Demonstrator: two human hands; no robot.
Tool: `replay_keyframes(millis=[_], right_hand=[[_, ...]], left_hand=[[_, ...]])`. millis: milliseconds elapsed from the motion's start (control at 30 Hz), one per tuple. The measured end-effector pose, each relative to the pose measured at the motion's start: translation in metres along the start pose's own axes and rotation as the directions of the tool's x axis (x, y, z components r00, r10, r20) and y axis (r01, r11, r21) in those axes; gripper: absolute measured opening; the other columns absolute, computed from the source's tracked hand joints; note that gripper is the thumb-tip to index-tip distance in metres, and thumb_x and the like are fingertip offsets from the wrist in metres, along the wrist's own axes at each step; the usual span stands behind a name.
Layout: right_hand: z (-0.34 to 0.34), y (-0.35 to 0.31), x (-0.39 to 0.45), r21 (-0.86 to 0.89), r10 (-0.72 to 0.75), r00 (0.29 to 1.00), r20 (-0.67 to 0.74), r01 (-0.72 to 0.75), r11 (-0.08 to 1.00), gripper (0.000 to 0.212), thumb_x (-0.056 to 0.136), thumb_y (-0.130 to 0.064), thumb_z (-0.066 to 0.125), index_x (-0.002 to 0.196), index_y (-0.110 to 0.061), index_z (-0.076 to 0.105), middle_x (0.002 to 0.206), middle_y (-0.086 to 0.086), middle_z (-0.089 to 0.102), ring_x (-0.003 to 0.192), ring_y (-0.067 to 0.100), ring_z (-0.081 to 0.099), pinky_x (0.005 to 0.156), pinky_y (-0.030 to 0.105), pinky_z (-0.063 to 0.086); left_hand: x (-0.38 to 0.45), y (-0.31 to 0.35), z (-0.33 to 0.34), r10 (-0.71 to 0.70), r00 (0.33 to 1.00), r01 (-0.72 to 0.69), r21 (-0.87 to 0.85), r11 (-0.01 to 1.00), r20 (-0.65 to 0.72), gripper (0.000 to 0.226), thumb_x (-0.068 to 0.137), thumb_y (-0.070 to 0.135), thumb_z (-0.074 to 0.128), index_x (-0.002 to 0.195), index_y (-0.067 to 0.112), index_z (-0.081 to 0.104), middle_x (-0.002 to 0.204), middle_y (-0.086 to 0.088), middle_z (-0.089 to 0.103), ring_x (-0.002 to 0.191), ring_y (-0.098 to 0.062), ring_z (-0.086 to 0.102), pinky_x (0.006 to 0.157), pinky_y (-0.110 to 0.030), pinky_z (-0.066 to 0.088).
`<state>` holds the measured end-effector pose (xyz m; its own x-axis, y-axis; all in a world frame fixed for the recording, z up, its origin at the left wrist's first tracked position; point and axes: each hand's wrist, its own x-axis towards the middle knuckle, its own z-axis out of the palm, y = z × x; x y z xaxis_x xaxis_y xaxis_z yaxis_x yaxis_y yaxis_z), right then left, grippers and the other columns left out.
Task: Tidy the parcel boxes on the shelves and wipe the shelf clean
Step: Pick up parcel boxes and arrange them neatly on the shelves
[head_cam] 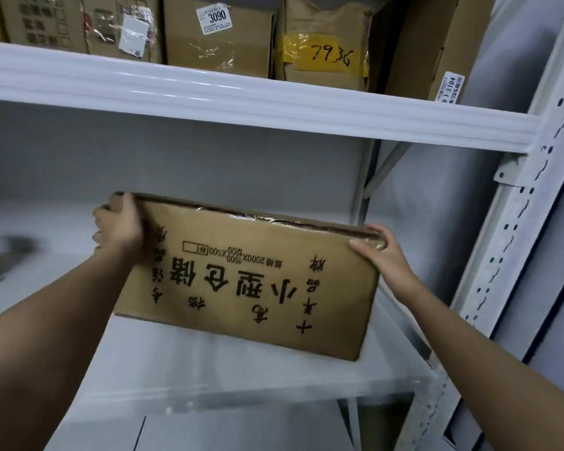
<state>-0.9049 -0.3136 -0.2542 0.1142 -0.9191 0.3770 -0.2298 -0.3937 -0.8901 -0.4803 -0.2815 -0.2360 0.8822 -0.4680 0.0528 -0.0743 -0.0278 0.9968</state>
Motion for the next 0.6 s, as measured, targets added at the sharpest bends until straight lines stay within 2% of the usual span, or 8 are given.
replay_keyframes(millis=[67,167,300,367,467,533,600], right_hand=[[-0.007,-0.005,-0.014,0.043,0.0,0.999,-0.036,0.002,0.999,0.053,0.084,-0.041,0.066,0.133,-0.03,0.048,0.126,-0.004,0.046,0.104,0.006,0.053,0.072,0.015,0.046],[-0.014,-0.009,-0.035,0.068,0.029,0.999,-0.016,-0.028,0.997,0.045,0.087,-0.04,0.063,0.129,-0.028,0.051,0.124,-0.004,0.049,0.102,0.003,0.054,0.07,0.014,0.046],[-0.023,-0.017,-0.059,0.169,0.101,0.995,-0.01,-0.098,0.981,0.033,0.087,-0.038,0.063,0.116,-0.024,0.057,0.114,0.002,0.063,0.1,0.015,0.063,0.072,0.021,0.049],[-0.027,-0.018,-0.066,0.169,0.132,0.991,-0.017,-0.127,0.977,0.029,0.088,-0.039,0.062,0.111,-0.023,0.059,0.108,0.002,0.066,0.097,0.016,0.065,0.072,0.024,0.05],[-0.031,-0.012,-0.079,0.178,0.175,0.983,-0.049,-0.164,0.97,0.042,0.081,-0.05,0.065,0.11,-0.02,0.061,0.106,0.005,0.069,0.096,0.021,0.066,0.08,0.033,0.053],[-0.031,-0.009,-0.088,0.191,0.217,0.974,-0.07,-0.2,0.961,0.056,0.073,-0.059,0.067,0.113,-0.021,0.064,0.106,0.006,0.07,0.099,0.025,0.067,0.089,0.042,0.053],[-0.03,-0.005,-0.098,0.221,0.238,0.967,-0.088,-0.214,0.951,0.057,0.073,-0.062,0.066,0.115,-0.023,0.066,0.107,0.006,0.071,0.101,0.026,0.067,0.093,0.046,0.051]], left_hand=[[-0.017,-0.001,-0.015,-0.007,1.0,0.007,-0.004,1.0,0.025,0.071,0.082,0.064,0.035,0.138,0.021,0.035,0.139,-0.016,0.042,0.125,-0.037,0.038,0.105,-0.05,0.03],[-0.038,-0.003,-0.036,0.006,0.997,-0.005,-0.018,1.0,0.078,0.063,0.086,0.061,0.036,0.136,0.024,0.036,0.137,-0.016,0.042,0.125,-0.034,0.037,0.104,-0.047,0.029],[-0.053,-0.006,-0.057,0.148,0.972,-0.149,-0.01,0.989,0.185,0.065,0.086,0.066,0.035,0.138,0.026,0.036,0.136,-0.009,0.046,0.128,-0.032,0.04,0.106,-0.046,0.031],[-0.056,-0.004,-0.063,0.198,0.953,-0.209,0.024,0.978,0.229,0.069,0.084,0.063,0.041,0.141,0.025,0.034,0.14,-0.009,0.041,0.126,-0.034,0.042,0.106,-0.046,0.033],[-0.06,-0.004,-0.07,0.258,0.913,-0.323,0.173,0.93,0.315,0.067,0.09,0.055,0.046,0.147,0.028,0.024,0.146,-0.011,0.028,0.128,-0.039,0.04,0.107,-0.051,0.032],[-0.064,-0.004,-0.073,0.313,0.876,-0.422,0.272,0.865,0.367,0.069,0.091,0.055,0.044,0.15,0.032,0.018,0.148,-0.013,0.028,0.128,-0.041,0.04,0.106,-0.054,0.033],[-0.068,-0.004,-0.074,0.335,0.859,-0.481,0.384,0.788,0.388,0.069,0.092,0.057,0.04,0.151,0.034,0.012,0.149,-0.014,0.029,0.129,-0.041,0.039,0.105,-0.052,0.033]])
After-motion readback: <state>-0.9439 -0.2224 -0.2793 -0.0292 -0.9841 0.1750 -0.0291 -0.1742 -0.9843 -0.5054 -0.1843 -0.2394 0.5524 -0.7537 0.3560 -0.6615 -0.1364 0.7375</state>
